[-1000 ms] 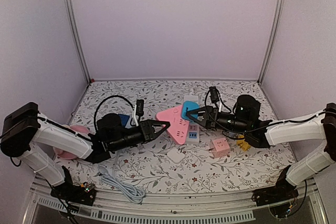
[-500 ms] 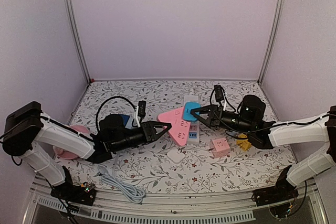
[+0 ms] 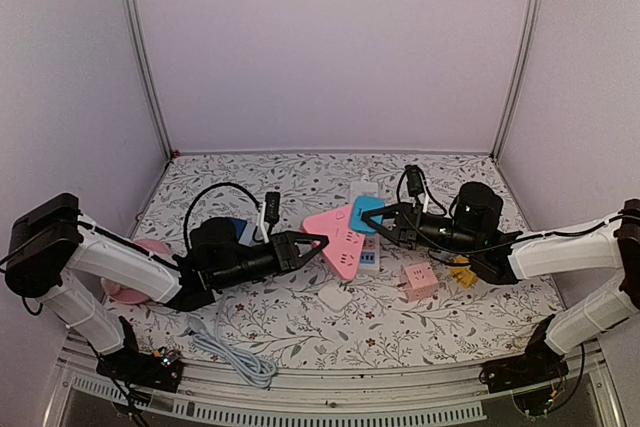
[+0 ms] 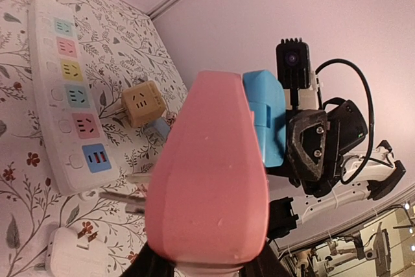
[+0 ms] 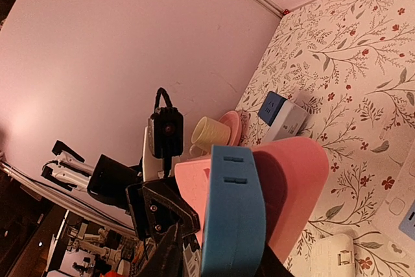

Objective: Pull the plug off the socket

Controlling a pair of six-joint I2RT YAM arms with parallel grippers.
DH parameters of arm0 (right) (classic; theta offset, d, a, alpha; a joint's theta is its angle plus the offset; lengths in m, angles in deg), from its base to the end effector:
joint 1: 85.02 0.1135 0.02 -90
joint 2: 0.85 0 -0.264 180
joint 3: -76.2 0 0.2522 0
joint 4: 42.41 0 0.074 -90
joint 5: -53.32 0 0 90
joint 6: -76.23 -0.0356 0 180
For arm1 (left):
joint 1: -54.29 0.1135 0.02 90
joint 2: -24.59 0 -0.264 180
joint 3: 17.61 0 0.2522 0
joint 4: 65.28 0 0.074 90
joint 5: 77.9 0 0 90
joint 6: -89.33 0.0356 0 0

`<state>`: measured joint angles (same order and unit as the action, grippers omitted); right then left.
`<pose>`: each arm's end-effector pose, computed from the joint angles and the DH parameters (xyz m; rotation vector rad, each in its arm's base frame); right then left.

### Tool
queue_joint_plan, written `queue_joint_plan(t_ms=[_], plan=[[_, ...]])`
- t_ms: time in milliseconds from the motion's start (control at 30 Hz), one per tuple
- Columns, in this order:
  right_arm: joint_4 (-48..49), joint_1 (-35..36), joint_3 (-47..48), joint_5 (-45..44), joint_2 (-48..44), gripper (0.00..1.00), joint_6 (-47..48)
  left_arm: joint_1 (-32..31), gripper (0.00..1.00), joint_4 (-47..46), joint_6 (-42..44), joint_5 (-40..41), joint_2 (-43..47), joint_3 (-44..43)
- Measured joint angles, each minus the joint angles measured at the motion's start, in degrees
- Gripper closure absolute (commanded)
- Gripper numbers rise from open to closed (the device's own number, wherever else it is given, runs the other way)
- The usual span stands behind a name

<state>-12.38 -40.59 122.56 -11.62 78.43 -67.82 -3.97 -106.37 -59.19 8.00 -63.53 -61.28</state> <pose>0.1956 0.2129 0.2305 -0.2356 1.8858 1.6089 0.1560 -0.2571 0.1943 0.0597 1.8951 -1.5574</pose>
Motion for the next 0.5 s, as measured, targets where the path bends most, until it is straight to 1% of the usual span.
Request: queue_joint_plan(t_ms=[100, 167, 267, 300, 500], plan=[[0.07, -0.20, 0.00, 0.39, 0.31, 0.80, -0.44, 0.00, 1.00, 0.02, 0.04, 0.02, 0.00, 0.00], [0.07, -0.24, 0.00, 0.57, 0.50, 0.87, -0.68, 0.00, 1.00, 0.02, 0.09, 0.02, 0.00, 0.00], [0.11, -0.31, 0.00, 0.85, 0.70, 0.94, -1.53, -0.02, 1.00, -0.02, 0.31, 0.13, 0.00, 0.00], [0.17, -0.33, 0.00, 0.94, 0.72, 0.95, -1.53, -0.02, 1.00, -0.07, 0.33, 0.15, 0.00, 0.00], [0.96, -0.35, 0.00, 1.42, 0.83, 0.96, -2.05, -0.09, 1.00, -0.37, 0.33, 0.24, 0.00, 0.00]])
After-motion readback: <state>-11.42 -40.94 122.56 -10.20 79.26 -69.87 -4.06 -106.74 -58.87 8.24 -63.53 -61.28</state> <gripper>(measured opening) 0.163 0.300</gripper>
